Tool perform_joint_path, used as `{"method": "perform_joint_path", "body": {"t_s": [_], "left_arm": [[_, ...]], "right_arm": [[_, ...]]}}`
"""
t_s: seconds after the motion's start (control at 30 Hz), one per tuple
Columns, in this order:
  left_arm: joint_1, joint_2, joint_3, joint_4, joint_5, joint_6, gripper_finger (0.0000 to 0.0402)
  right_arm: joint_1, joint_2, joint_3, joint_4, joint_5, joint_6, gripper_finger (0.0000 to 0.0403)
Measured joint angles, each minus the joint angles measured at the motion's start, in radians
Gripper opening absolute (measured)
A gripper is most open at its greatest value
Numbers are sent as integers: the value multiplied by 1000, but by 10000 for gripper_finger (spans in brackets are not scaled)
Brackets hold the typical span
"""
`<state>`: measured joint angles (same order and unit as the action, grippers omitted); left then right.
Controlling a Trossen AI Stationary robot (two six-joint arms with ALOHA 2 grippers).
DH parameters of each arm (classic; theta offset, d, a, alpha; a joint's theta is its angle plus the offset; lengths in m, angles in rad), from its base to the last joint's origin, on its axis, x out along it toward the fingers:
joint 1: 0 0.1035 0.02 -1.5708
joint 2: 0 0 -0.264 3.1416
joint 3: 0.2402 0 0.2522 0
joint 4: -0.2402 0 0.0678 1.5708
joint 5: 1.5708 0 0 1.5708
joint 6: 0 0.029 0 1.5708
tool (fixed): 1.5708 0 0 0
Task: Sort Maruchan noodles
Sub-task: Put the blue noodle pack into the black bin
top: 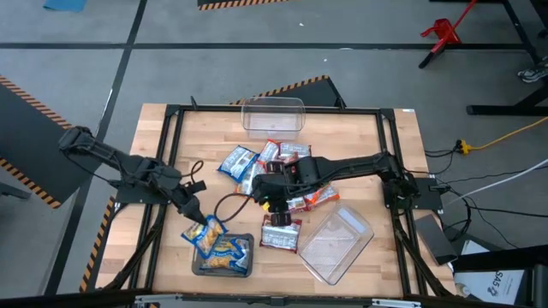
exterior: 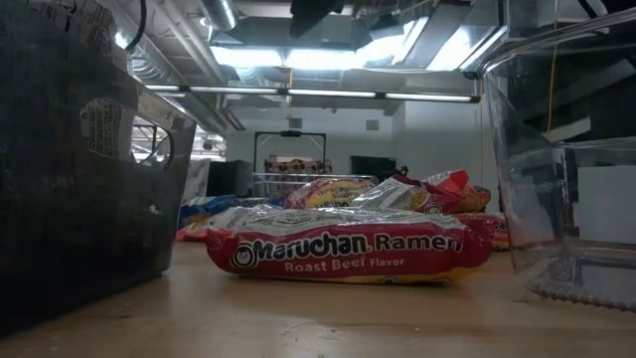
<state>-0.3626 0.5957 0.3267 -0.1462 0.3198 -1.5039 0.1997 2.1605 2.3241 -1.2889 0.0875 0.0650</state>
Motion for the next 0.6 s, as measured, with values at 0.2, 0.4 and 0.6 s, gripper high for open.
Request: {"method": "perform_joint_path", "body": {"t_s": [0.2, 0.4, 0.6], "left_arm": [[-42, 92, 55, 16, 8, -10, 0], [-60, 229, 186, -181, 15, 40, 0], [-59, 366, 281, -227, 8, 136, 0]], "right_arm": [[-4, 0, 0, 0, 8, 8, 163], [-4, 0, 0, 0, 18, 8, 163], [-3, -9, -1, -28, 18, 22, 163]]}}
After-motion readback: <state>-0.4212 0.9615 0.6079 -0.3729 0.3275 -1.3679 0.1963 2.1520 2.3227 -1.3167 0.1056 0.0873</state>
